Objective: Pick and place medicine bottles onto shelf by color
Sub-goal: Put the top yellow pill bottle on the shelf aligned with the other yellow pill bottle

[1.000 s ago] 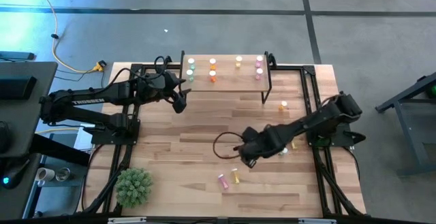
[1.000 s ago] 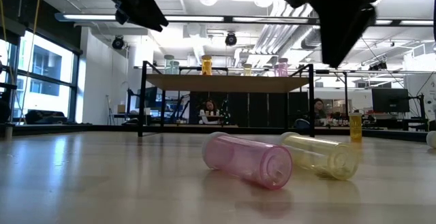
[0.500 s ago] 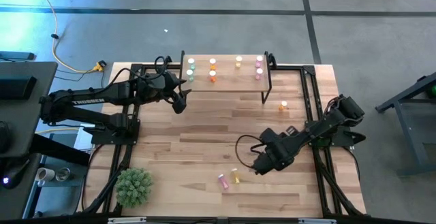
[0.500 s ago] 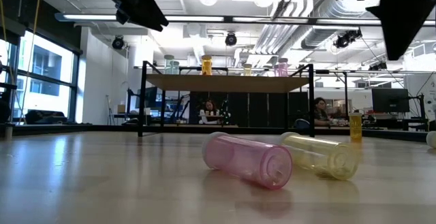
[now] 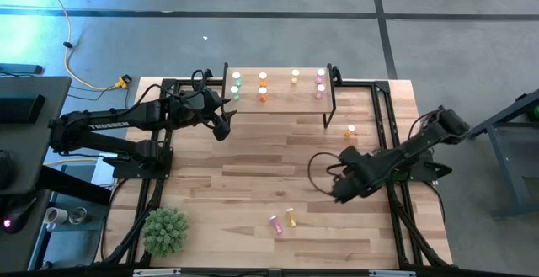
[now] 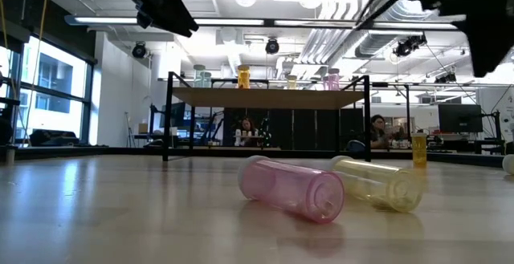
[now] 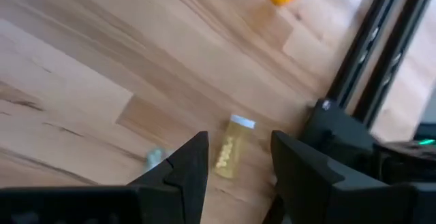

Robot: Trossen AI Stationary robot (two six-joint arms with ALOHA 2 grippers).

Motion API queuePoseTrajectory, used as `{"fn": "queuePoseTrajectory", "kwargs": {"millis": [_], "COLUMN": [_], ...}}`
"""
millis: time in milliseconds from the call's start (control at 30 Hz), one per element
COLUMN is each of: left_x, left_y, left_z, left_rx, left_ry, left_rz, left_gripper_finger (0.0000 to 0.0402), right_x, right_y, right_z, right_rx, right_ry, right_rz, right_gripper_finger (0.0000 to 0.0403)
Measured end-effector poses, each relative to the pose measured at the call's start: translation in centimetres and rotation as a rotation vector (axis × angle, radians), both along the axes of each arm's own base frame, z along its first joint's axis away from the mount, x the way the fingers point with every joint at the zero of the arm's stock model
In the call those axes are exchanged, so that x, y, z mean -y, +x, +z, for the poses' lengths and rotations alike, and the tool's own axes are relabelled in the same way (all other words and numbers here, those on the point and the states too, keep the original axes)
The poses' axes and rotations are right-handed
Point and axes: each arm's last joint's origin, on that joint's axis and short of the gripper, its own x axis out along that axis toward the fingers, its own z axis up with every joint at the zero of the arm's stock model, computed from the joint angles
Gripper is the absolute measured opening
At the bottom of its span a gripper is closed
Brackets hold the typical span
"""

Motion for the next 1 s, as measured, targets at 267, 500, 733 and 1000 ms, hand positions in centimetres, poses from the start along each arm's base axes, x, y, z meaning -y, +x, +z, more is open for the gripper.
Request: {"fn": "queuePoseTrajectory", "kwargs": {"millis": [267, 500, 733, 1000], "left_x": [0.0, 0.0, 0.0, 0.0], "left_y": [0.0, 0.0, 0.0, 0.0], "left_z": [0.0, 0.0, 0.0, 0.0], "left_rx": [0.001, 0.001, 0.001, 0.002], "left_ry": [0.000, 0.000, 0.000, 0.000], "left_rz": [0.000, 0.000, 0.001, 0.000], "left_gripper_finger": [0.0202, 0.0202, 0.0202, 0.0202], "right_x": [2.5, 3.5, 3.7, 3.3], "right_y": [-4.7, -6.9, -7.4, -6.7], "right_z": [-0.8, -2.8, -3.1, -3.1], "right_rx": [0.172, 0.265, 0.253, 0.330], "right_ry": [0.154, 0.289, 0.306, 0.359], "right_rz": [-0.145, -0.214, -0.232, -0.311], "right_gripper_finger": [0.0151, 0.0151, 0.0152, 0.0152]}}
